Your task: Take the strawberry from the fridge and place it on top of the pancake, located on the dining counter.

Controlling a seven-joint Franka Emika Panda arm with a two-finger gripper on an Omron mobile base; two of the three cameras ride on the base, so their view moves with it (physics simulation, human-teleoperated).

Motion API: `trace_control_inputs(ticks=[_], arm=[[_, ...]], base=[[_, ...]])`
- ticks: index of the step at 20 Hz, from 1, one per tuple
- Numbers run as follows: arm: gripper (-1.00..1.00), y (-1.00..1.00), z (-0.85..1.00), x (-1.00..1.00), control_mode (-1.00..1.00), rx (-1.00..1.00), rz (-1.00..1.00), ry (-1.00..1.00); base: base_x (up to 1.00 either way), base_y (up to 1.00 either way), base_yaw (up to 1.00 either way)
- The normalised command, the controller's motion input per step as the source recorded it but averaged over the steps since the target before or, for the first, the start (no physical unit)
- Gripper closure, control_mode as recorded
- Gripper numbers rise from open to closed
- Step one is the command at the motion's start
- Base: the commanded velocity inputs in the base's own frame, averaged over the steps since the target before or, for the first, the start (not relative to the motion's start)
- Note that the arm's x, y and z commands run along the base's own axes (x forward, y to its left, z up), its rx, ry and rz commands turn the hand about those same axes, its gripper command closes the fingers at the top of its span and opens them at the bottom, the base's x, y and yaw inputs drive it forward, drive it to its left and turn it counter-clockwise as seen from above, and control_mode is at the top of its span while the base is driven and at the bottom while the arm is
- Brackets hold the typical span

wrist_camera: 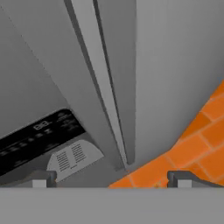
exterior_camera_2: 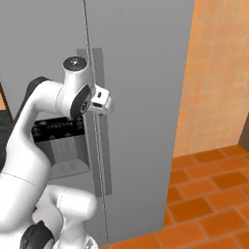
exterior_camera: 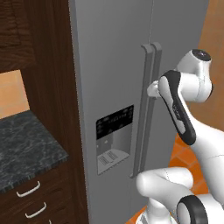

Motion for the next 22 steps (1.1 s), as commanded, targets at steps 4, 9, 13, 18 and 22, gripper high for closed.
trace_control_inputs(ticks=[4, 9, 13, 18, 22], arm=[[-1.00, -0.57, -0.48, 0.22, -1.00, 0.23, 0.12, -0.26], [-1.00, -0.04, -0.49, 0.28, -1.00, 0.00, 0.21, -0.18], [-1.00, -0.12, -0.19, 0.22, -1.00, 0.00, 0.30, -0.41], [-1.00, -0.15, -0.17, 0.19, -1.00, 0.00, 0.06, -0.32], [-1.00, 0.00, -0.08, 0.34, -1.00, 0.00, 0.00, -0.25]], base=[[0.00, 0.00, 0.00], [0.00, 0.00, 0.00], [0.00, 0.00, 0.00], [0.00, 0.00, 0.00], [0.00, 0.00, 0.00]])
